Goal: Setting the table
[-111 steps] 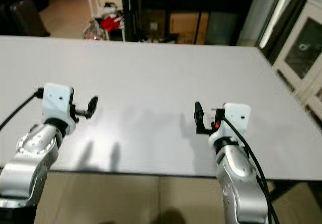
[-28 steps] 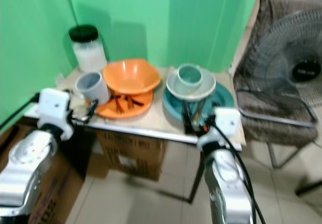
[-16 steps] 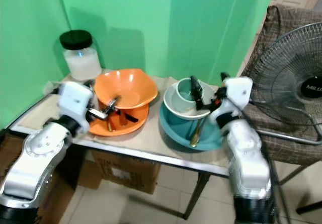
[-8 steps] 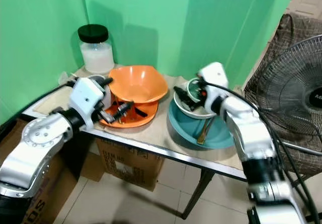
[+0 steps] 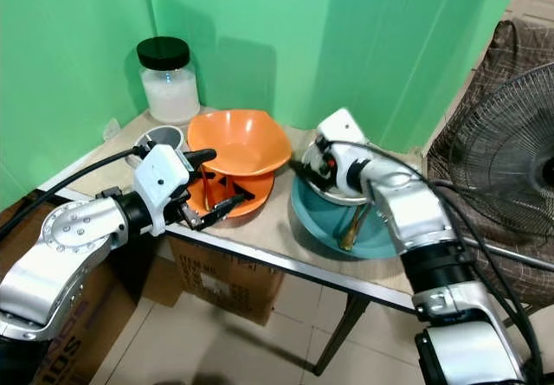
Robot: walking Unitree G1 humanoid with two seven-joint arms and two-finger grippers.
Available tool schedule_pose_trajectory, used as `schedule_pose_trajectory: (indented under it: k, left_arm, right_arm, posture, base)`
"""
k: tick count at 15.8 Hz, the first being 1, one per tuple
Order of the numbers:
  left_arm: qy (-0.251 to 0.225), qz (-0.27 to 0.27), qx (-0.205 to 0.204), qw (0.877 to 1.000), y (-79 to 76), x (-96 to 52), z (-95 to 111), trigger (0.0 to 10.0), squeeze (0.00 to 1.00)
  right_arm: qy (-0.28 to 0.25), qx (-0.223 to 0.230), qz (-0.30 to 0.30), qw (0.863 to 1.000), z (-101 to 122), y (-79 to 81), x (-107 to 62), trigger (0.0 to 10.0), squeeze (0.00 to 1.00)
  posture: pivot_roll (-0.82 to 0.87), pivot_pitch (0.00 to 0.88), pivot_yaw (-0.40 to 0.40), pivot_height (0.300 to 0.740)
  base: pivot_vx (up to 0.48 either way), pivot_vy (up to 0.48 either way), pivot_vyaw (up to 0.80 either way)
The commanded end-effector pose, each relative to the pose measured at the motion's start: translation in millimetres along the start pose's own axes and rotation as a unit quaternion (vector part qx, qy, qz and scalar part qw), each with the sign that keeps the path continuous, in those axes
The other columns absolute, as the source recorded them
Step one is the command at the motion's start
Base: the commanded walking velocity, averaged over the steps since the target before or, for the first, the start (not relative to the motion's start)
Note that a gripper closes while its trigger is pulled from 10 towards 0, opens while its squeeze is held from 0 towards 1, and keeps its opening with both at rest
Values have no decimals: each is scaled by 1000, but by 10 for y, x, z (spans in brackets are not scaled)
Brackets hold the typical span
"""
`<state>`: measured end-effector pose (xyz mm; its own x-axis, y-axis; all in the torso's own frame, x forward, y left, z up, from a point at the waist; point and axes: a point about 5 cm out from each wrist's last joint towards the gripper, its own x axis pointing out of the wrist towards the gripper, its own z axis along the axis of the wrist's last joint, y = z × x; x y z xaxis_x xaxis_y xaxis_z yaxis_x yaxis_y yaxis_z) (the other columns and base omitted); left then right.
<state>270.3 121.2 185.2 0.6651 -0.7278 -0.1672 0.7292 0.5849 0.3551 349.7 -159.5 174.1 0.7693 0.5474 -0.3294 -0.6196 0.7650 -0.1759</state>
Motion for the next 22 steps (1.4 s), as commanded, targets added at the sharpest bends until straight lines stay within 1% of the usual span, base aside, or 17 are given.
schedule_pose_trajectory:
  k: [1,2,4,5,6,8,9,10,11,12,13,14,17,22]
  left_arm:
    - [-4,-10,1,1000,-12,14,42,10000,0]
    - [-5,-13,0,1000,-20,19,44,10000,0]
    - [-5,-16,0,1000,-23,28,48,10000,0]
    - [-2,-19,0,1000,-31,45,36,10000,0]
    - [-2,-22,-1,1000,-41,44,32,10000,0]
    - [1,-27,0,1000,-57,40,18,10000,0]
    - [1,-28,0,1000,-57,43,16,10000,0]
    - [2,-28,0,1000,-56,48,13,10000,0]
    - [3,-29,1,1000,-52,56,10,10000,0]
    - [3,-30,3,1000,-46,62,11,10000,0]
    - [2,-31,3,1000,-42,64,17,10000,0]
    - [1,-33,4,999,-43,68,19,10000,0]
    - [1,-39,5,999,-54,74,21,10000,0]
    - [4,-42,10,999,-59,56,15,10000,0]
  right_arm:
    - [-21,7,-15,1000,92,-79,-106,0,0]
    - [-24,9,-25,999,100,-99,-171,0,0]
    - [-18,7,-34,999,85,-114,-243,0,0]
    - [23,-4,-38,999,-53,-108,-299,0,0]
    - [43,0,-33,999,-123,-83,-301,0,0]
    - [57,7,-34,998,-203,-50,-241,39,0]
    - [60,8,-40,997,-224,-52,-216,1176,0]
    - [64,7,-45,997,-245,-55,-195,1255,0]
    - [70,5,-56,996,-269,-66,-164,784,0]
    - [72,5,-61,996,-270,-76,-141,0,0]
    - [69,2,-67,995,-251,-94,-121,0,0]
    - [70,-13,-73,995,-229,-121,-99,0,0]
    - [76,-42,-70,994,-187,-137,-33,0,0]
    - [77,-54,-53,994,-151,-137,28,0,0]
  posture:
    - [84,0,-30,740]
    - [80,0,-28,740]
    - [75,0,-28,740]
    - [69,0,-29,740]
    - [67,0,-27,740]
    - [64,0,-24,740]
    - [65,0,-23,740]
    - [65,0,-22,740]
    - [65,0,-23,740]
    - [65,0,-21,740]
    - [64,0,-21,740]
    - [63,0,-22,740]
    - [68,0,-28,740]
    - [76,0,-35,740]
  base:
    - [0,0,0]
    - [0,0,0]
    - [0,0,0]
    - [0,0,0]
    - [0,0,0]
    - [0,0,0]
    - [0,0,0]
    - [0,0,0]
    - [0,0,0]
    - [0,0,0]
    - [0,0,0]
    - [0,0,0]
    - [0,0,0]
    - [0,0,0]
